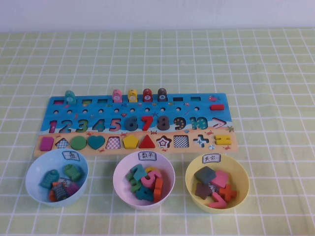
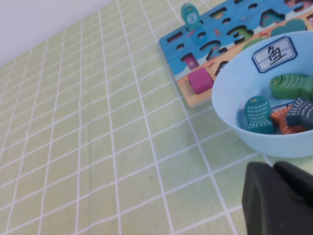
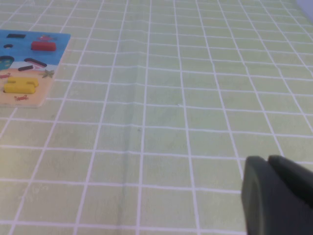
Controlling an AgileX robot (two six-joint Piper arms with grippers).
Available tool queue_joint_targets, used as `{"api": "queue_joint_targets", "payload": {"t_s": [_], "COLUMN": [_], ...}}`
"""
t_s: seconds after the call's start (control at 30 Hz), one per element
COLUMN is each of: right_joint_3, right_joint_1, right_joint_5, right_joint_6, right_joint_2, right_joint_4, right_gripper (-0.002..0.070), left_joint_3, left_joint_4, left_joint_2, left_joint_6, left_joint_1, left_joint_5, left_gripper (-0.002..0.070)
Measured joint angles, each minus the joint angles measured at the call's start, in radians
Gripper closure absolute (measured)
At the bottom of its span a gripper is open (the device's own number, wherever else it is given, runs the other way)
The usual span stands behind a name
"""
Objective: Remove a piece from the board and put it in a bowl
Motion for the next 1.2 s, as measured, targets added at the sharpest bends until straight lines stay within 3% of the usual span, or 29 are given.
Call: {"api": "queue_joint_targets", "payload": {"t_s": [0.57,0.7,0.97,1.2], "right_joint_3": [0.0,0.0,0.0,0.0], "right_joint_1": [0.0,0.0,0.0,0.0], "right_joint_5": [0.0,0.0,-0.032,-0.052], "right_joint_6": [0.0,0.0,0.004,-0.066], "right_joint_2": [0.0,0.0,0.0,0.0], "right_joint_4": [0.022,0.206,0.969,1.03], "right_gripper": [0.0693,0.0693,0.0693,0.0693], "left_joint_3": [0.0,0.0,0.0,0.0], "left_joint_4": [0.0,0.0,0.0,0.0], "left_joint_2": [0.0,0.0,0.0,0.0], "left_joint_6": [0.0,0.0,0.0,0.0], "left_joint_1": [0.0,0.0,0.0,0.0], "left_joint_5": [0.002,0.002,0.002,0.002], "left_gripper": [0.068,0.068,0.068,0.068]}}
